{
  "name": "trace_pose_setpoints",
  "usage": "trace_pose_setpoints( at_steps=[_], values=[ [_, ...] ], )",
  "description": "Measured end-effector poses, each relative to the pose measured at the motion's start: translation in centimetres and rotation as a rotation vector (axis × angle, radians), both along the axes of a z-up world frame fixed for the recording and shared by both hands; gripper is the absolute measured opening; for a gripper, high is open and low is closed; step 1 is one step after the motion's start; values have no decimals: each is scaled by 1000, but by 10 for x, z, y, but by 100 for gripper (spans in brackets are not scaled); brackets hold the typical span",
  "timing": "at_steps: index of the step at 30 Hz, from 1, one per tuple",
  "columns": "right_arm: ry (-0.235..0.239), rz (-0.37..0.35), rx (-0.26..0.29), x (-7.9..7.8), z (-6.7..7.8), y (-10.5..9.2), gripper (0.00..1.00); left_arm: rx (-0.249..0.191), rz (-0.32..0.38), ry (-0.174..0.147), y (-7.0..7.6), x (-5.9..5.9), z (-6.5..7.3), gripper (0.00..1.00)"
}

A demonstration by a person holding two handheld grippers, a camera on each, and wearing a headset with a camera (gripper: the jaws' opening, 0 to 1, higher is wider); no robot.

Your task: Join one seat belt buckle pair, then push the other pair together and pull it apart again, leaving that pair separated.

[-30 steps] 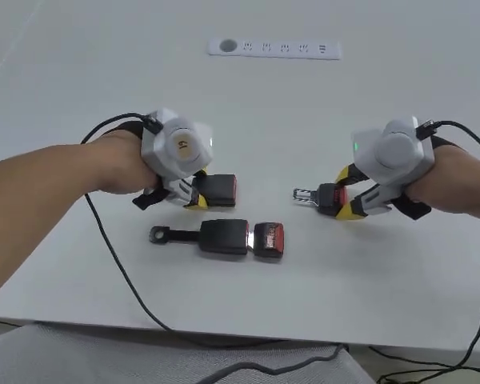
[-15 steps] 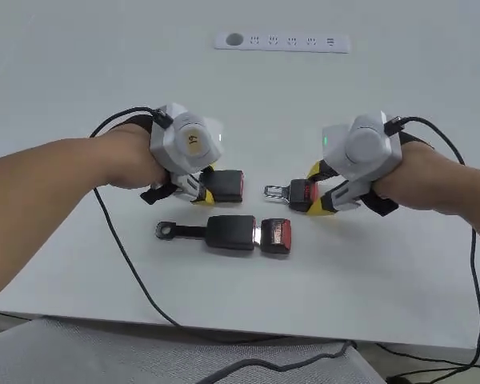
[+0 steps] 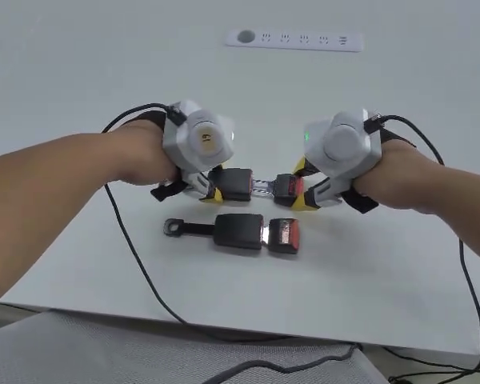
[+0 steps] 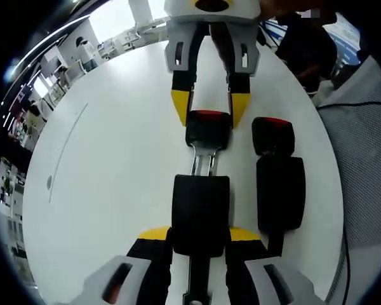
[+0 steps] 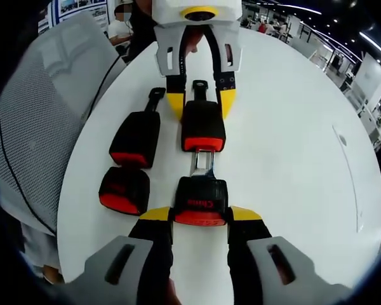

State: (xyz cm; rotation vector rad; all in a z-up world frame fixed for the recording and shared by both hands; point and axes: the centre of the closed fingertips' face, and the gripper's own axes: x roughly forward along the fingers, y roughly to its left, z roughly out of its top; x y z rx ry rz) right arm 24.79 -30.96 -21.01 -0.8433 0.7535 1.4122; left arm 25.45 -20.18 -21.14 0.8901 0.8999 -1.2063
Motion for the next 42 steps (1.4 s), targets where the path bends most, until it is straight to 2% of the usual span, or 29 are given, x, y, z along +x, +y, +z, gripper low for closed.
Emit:
trace_pose_setpoints(
  at_steps=[1,5,13,16,21,27,30,42],
  values=[
    [0,0,2,0,5,2,31,-1,0,0,0,0,0,33],
    [-4,6,9,-1,9,2,31,2,-4,-1,-2,-2,1,33],
    [-2,36,31,-4,9,10,31,6,-19,2,-2,-3,2,33],
    [10,32,50,0,5,15,31,5,-27,0,-2,-3,2,33],
    [24,17,52,1,2,16,30,-24,-34,-1,-3,-4,4,32],
    [21,12,42,1,3,18,29,-15,-64,8,-7,-6,5,32],
    [45,-4,54,2,4,19,29,-9,-69,13,-7,-7,5,31],
    [29,10,44,1,4,22,29,-25,-62,2,-8,-8,7,31]
  ],
)
